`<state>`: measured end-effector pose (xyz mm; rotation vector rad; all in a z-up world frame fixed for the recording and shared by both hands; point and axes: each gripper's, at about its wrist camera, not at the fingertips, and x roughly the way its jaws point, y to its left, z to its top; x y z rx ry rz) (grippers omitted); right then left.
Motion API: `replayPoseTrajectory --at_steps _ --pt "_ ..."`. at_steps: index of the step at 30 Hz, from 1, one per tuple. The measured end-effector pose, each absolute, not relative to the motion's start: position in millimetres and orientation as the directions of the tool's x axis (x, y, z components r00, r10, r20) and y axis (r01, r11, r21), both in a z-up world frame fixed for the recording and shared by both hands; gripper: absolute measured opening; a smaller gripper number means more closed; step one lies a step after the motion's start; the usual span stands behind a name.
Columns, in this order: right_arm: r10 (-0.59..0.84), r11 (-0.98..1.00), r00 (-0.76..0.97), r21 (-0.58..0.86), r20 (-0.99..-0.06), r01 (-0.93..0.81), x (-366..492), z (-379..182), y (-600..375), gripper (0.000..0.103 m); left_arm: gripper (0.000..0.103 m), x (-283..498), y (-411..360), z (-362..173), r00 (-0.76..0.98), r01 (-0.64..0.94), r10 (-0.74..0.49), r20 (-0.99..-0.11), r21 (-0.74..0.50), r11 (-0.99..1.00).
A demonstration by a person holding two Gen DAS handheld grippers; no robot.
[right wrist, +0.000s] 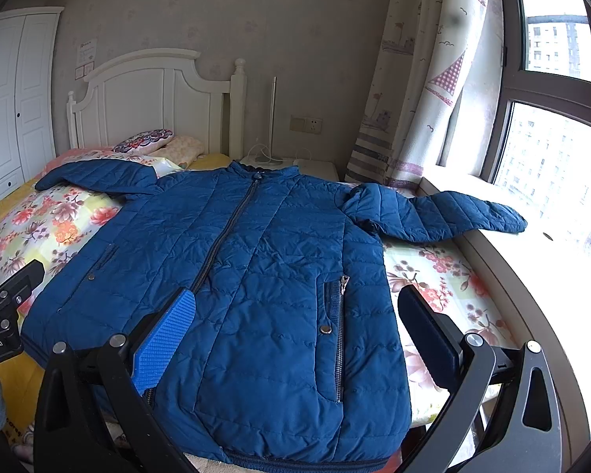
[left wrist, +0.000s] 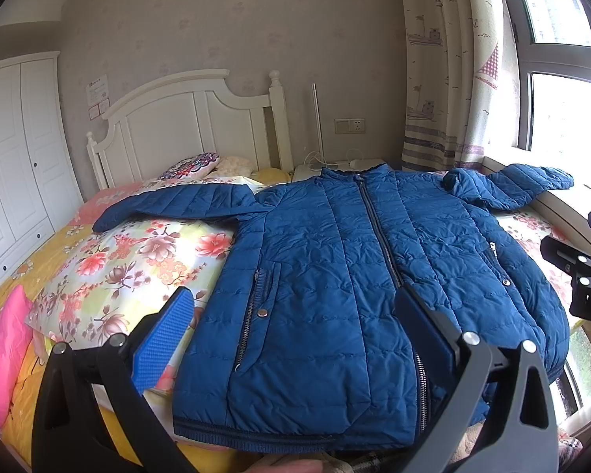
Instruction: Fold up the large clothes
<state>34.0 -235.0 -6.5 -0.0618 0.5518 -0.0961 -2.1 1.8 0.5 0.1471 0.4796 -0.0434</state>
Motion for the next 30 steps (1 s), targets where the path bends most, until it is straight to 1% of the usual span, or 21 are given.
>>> replayPoseTrajectory --at_steps 30 --pt "-0.112 0.993 0.836 -0.080 -0.537 0.081 42 -17 -239 0.099 0.101 -3 9 -3 0.883 0.080 -0.010 -0.468 0.131 0.988"
